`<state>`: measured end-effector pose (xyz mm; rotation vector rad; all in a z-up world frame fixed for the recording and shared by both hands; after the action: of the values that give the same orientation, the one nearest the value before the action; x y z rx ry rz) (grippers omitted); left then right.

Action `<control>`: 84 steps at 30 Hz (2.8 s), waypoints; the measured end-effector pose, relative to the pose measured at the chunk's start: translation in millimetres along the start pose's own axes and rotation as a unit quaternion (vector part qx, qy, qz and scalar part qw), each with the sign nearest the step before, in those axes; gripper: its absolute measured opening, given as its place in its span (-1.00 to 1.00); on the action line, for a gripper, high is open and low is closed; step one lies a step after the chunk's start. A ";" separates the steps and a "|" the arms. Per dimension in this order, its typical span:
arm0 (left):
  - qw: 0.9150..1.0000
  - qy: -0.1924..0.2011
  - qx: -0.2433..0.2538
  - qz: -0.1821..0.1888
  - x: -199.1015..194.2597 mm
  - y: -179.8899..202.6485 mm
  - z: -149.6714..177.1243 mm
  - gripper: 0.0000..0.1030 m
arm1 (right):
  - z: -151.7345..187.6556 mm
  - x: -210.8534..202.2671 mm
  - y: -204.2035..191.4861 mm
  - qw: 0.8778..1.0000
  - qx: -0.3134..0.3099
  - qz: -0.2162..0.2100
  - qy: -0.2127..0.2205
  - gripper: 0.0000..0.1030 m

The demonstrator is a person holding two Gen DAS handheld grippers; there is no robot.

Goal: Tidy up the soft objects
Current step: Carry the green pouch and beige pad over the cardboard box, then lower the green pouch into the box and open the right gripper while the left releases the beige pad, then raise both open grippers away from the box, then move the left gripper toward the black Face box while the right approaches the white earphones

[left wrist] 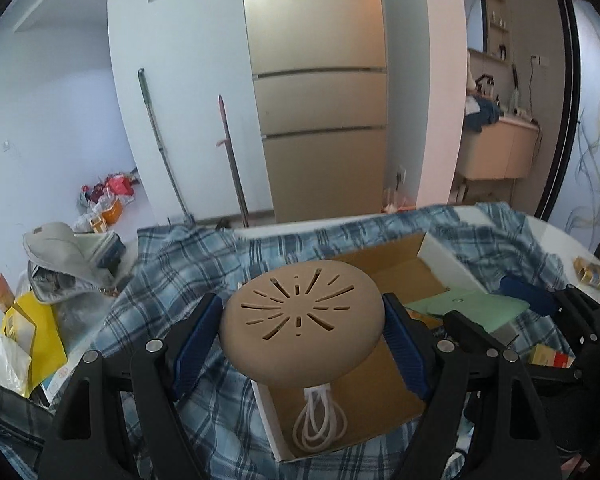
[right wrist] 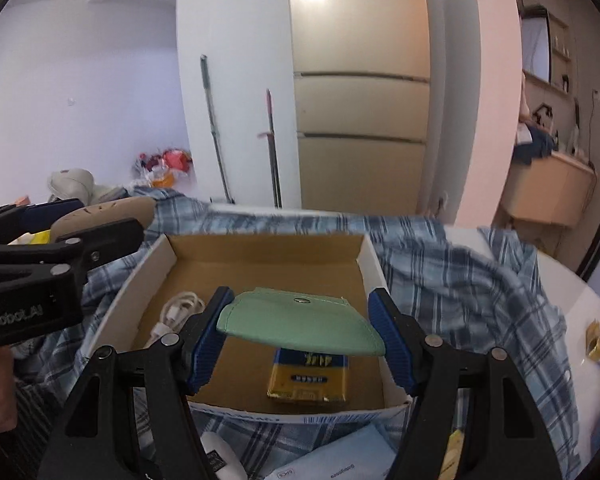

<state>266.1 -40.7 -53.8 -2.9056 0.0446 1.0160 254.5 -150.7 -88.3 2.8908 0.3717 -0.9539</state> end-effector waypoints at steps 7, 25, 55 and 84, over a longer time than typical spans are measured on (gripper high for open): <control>0.999 -0.037 -0.009 0.002 17.8 -3.0 18.0 0.59 | 16.8 14.9 -3.5 0.999 -0.015 0.004 -0.047 0.32; 0.995 -0.097 -0.019 0.020 50.5 -4.0 40.5 0.63 | 37.2 35.9 -1.6 0.994 -0.032 0.021 -0.099 0.33; 0.993 0.122 0.004 -0.004 -116.1 -9.0 -33.0 0.98 | -36.2 -76.9 11.2 0.999 -0.013 0.035 0.038 0.80; 0.985 0.170 -0.022 0.007 -156.8 -14.0 53.9 1.00 | -8.9 -153.0 18.9 0.981 0.013 0.037 0.188 0.99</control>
<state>110.7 -22.0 2.6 -3.0876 0.0588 0.5161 145.4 -199.1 9.7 3.0774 0.2726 -0.3989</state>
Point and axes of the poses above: each gripper's, at about its wrist camera, not at the fingertips, and x roughly the way its jaws point, y to its right, z to its underside, the point moved 10 cm from there along x, roughly the way its jaws point, and after that the axes turned 2 degrees about z, right-handed, at the moved point
